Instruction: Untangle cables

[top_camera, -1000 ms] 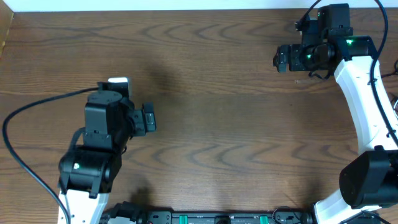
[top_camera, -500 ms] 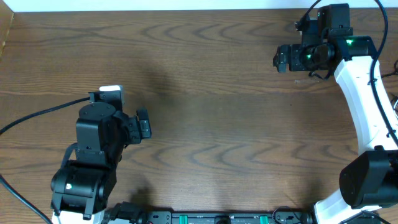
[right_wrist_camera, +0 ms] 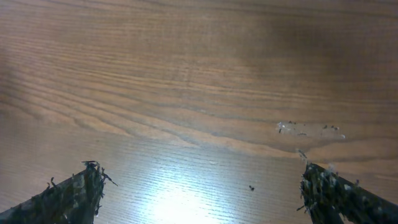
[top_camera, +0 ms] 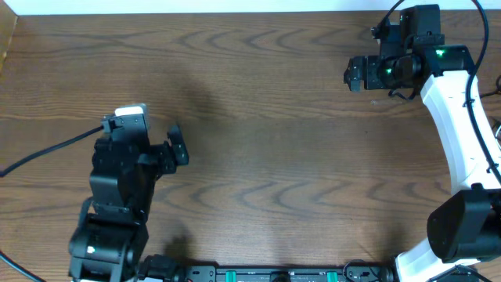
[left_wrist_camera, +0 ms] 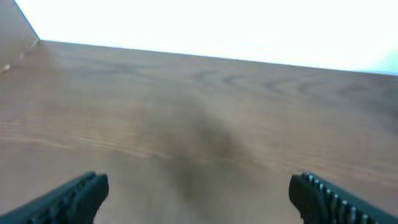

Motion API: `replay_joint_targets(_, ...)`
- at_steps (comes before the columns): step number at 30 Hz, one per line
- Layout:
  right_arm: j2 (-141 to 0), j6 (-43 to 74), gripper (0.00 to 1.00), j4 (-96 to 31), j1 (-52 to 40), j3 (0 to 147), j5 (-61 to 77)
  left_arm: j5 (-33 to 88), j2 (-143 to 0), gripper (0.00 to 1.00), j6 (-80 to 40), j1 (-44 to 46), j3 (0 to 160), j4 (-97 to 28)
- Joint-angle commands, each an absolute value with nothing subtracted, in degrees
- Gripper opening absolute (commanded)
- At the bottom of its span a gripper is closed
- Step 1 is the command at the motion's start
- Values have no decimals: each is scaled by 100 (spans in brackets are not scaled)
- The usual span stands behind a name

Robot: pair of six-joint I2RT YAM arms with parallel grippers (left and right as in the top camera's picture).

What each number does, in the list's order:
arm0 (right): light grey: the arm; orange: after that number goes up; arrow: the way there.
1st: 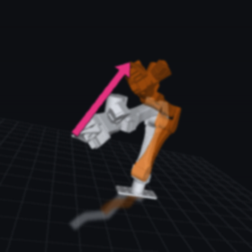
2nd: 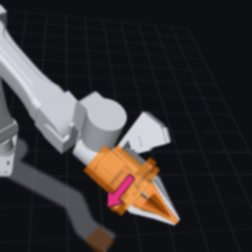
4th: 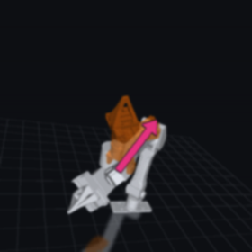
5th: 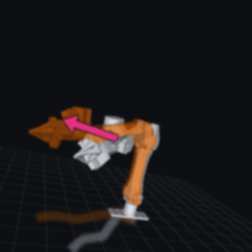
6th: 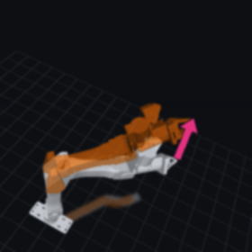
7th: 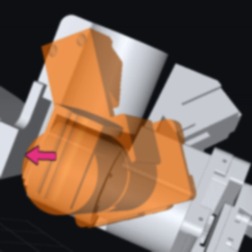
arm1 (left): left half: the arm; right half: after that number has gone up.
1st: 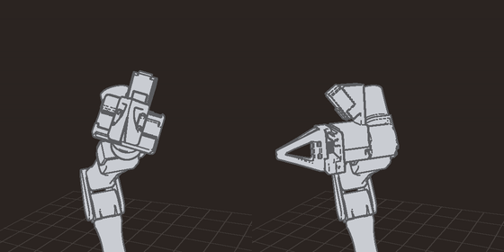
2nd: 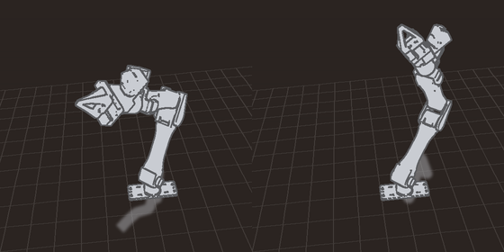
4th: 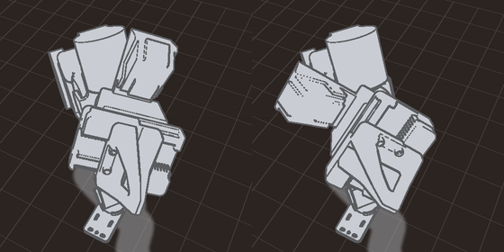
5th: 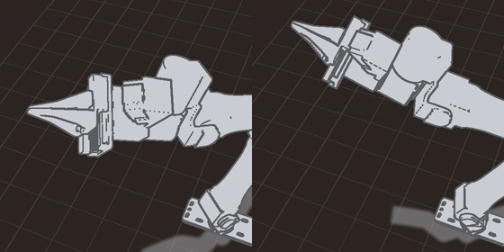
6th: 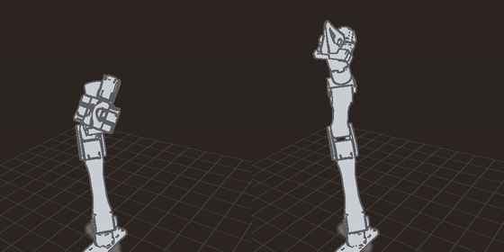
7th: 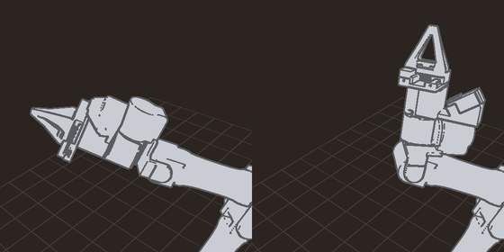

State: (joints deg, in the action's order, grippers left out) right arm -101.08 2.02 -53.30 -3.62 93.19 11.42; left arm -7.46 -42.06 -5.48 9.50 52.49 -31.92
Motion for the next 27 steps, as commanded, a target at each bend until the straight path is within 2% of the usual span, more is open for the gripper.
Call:
replay_joint_targets(1, -10040, 119, 99, -5341, -375, 9301, 1107, -799, -3881, 97, -495, 972, 4466, -2108)
replay_joint_targets(6, -10040, 119, 99, -5341, -375, 9299, 1107, -661, -3524, 97, -499, 974, 3347, -121)
replay_joint_targets(10, -10040, 119, 99, -5341, -375, 9301, 1107, -666, -3269, 97, -497, 974, 2766, 749)
replay_joint_targets(17, -10040, 119, 99, -5341, -375, 9301, 1107, -805, -2394, 97, -491, 972, 1944, 1306)
replay_joint_targets(27, -10040, 119, 99, -5341, -375, 9301, 1107, -1026, -1260, 97, -469, 967, 1262, 1411)
